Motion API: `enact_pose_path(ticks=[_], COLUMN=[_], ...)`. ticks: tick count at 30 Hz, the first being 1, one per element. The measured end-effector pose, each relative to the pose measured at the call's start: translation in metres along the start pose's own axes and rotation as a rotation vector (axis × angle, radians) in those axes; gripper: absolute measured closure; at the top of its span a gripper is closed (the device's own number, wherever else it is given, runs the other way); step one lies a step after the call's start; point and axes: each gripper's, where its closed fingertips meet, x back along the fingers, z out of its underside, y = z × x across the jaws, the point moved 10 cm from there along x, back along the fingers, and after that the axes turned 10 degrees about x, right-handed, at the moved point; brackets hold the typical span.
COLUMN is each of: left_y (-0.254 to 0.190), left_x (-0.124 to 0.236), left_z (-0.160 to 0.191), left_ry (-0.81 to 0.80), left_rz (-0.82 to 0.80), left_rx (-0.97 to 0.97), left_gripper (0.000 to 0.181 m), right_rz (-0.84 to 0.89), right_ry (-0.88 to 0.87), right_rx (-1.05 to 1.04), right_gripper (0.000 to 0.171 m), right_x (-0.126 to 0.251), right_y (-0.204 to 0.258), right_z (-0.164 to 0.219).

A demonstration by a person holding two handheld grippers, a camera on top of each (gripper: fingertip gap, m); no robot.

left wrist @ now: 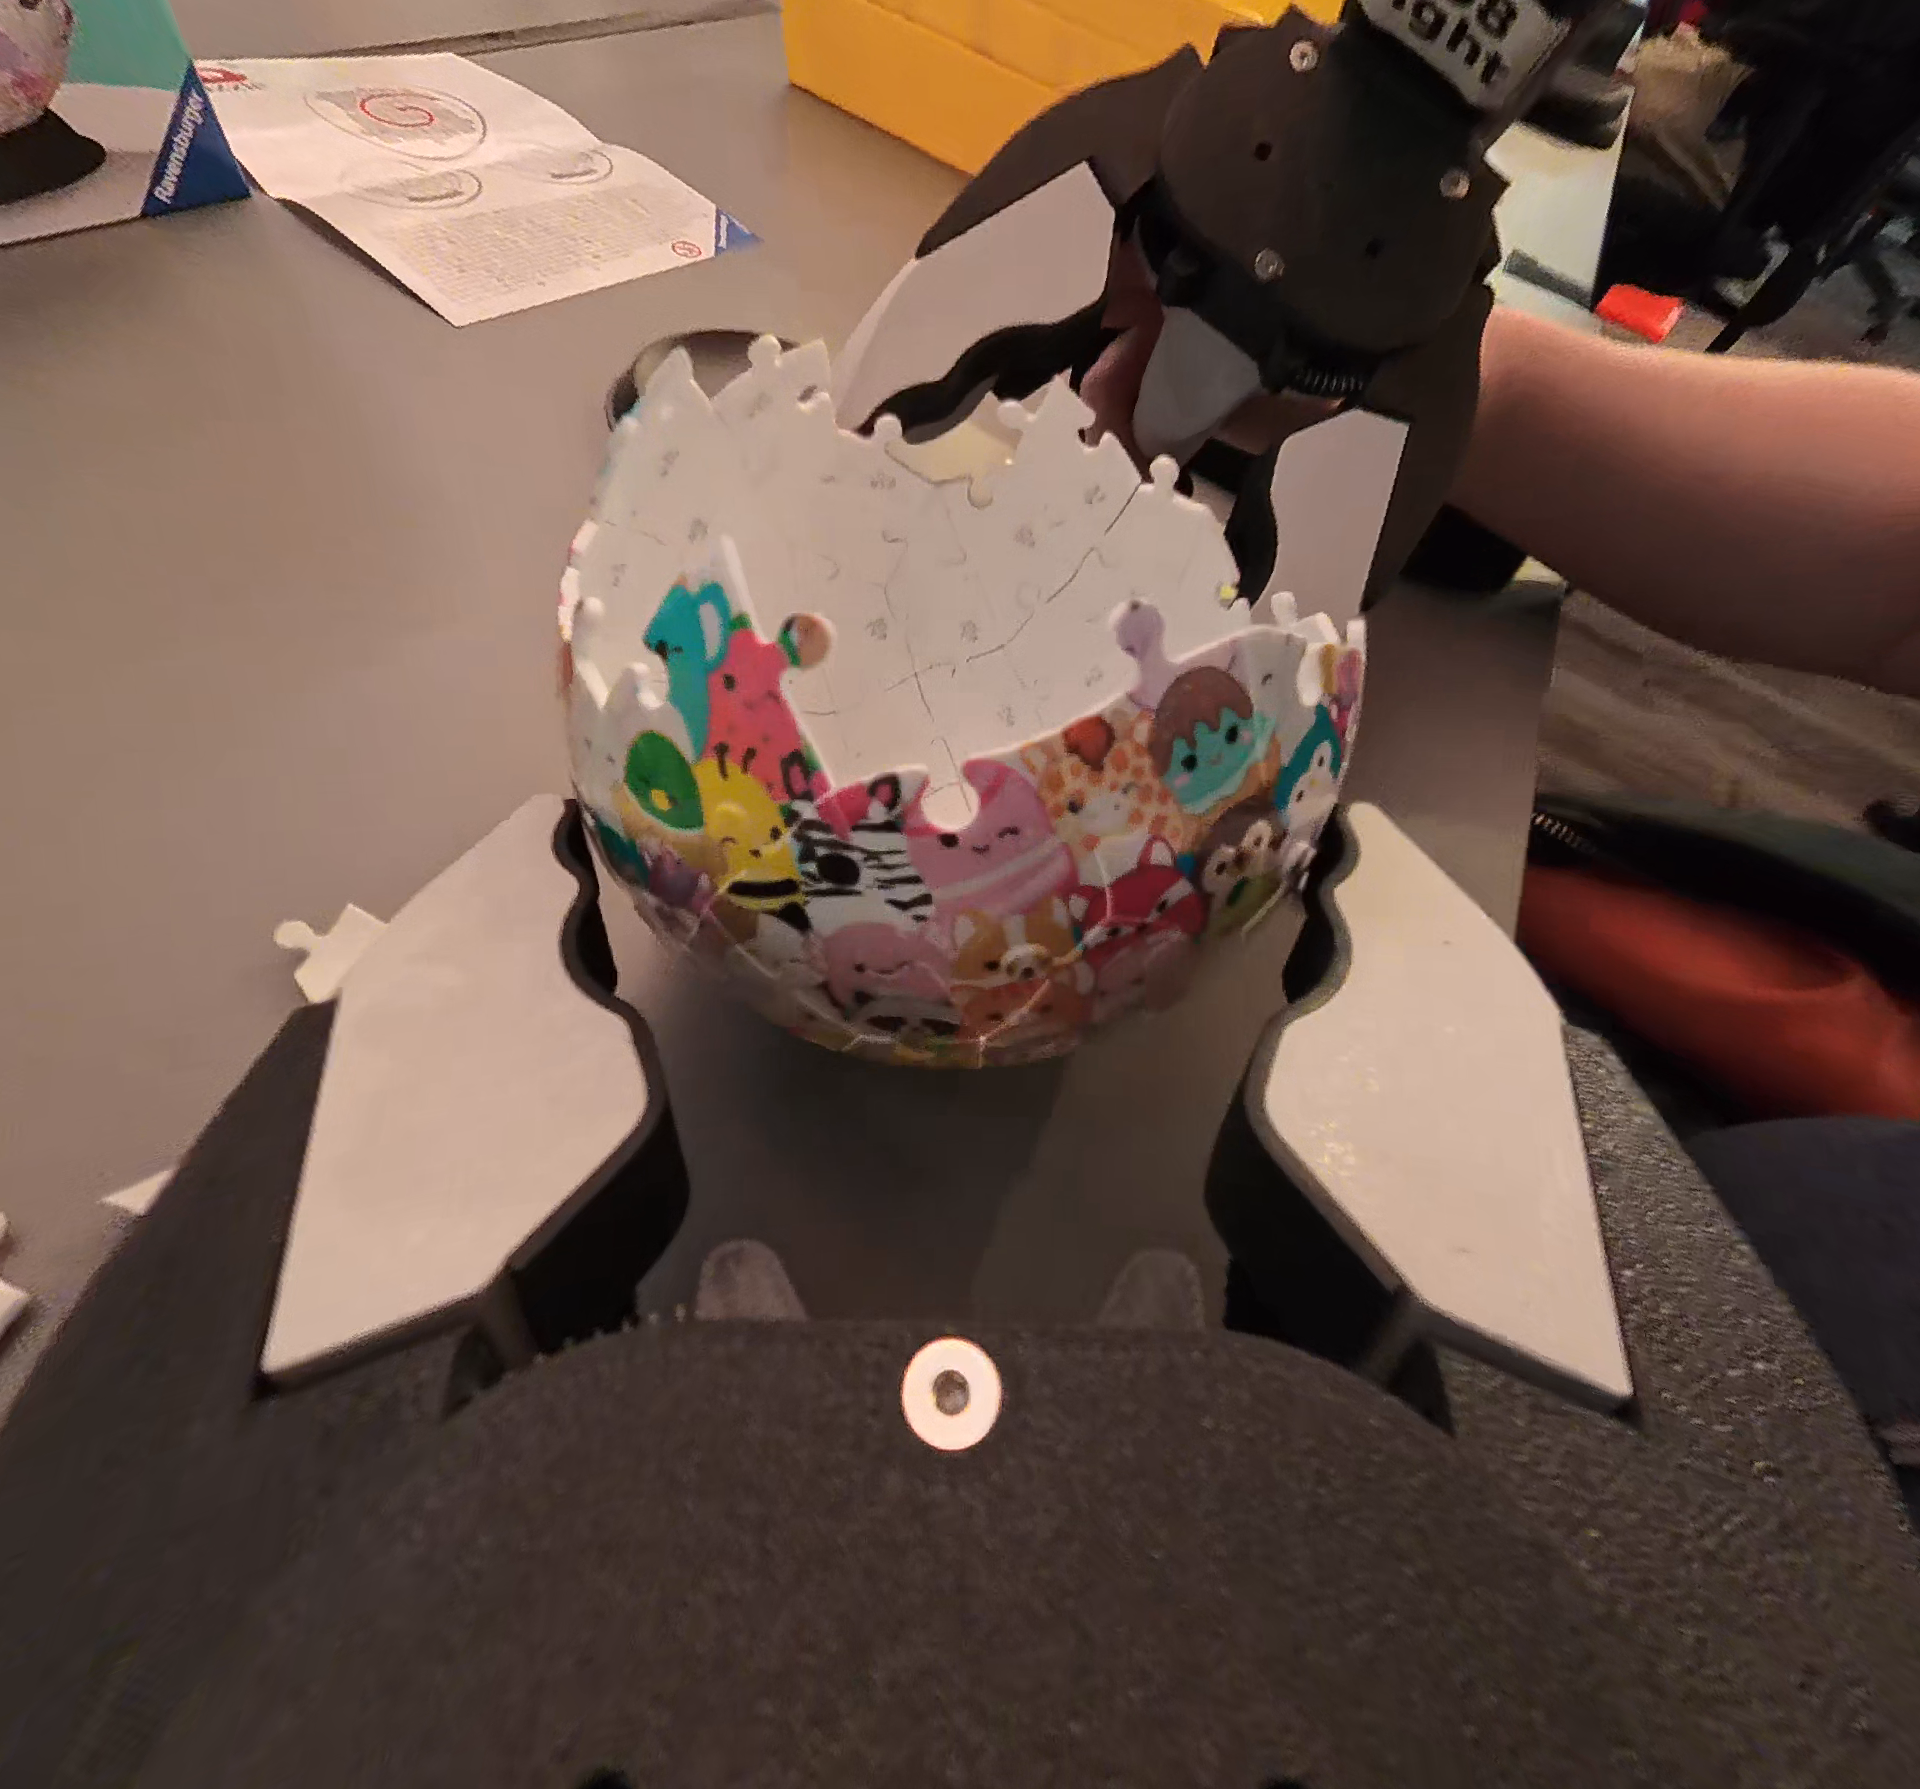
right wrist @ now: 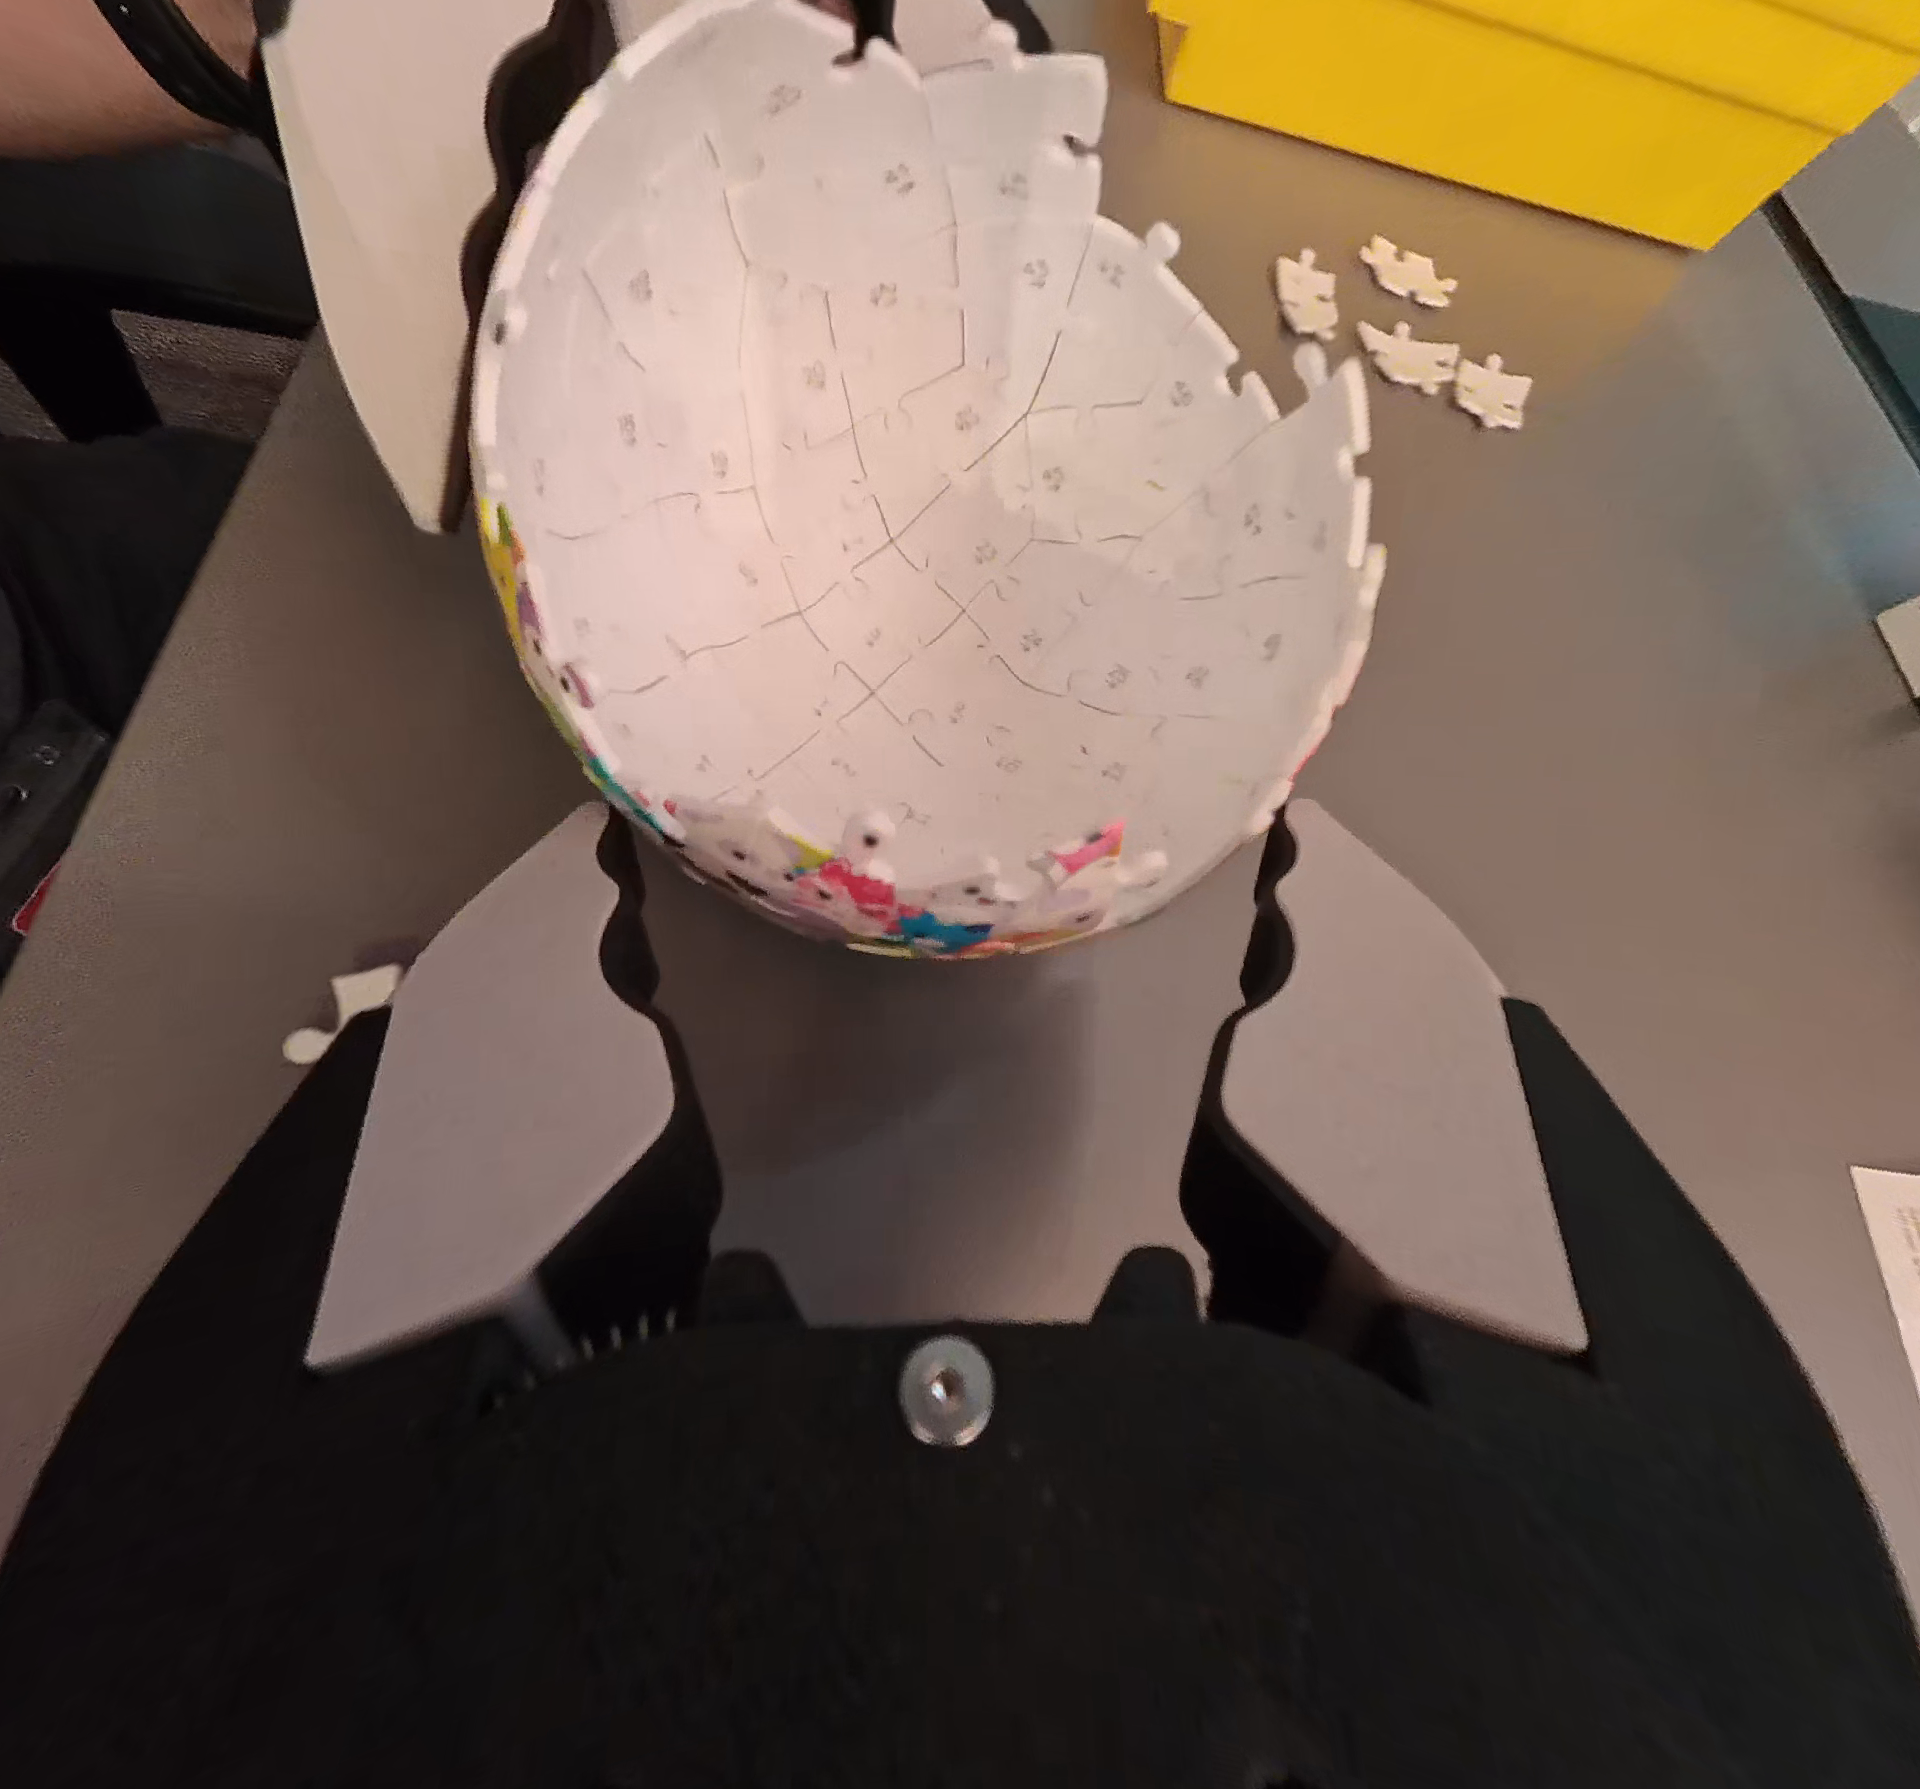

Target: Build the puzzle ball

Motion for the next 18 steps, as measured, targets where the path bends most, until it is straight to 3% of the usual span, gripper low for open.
enact_pose_path(ticks=[18], left_y=[0.020], left_x=[-0.032], left_z=[-0.019], left_ry=[0.058], left_rz=[-0.143], left_rx=[-0.079], left_gripper=[0.044], right_rz=[0.017], right_ry=[0.010], right_rx=[-0.042], right_gripper=[0.057], right_x=[0.002], right_y=[-0.036], right_z=[0.017])
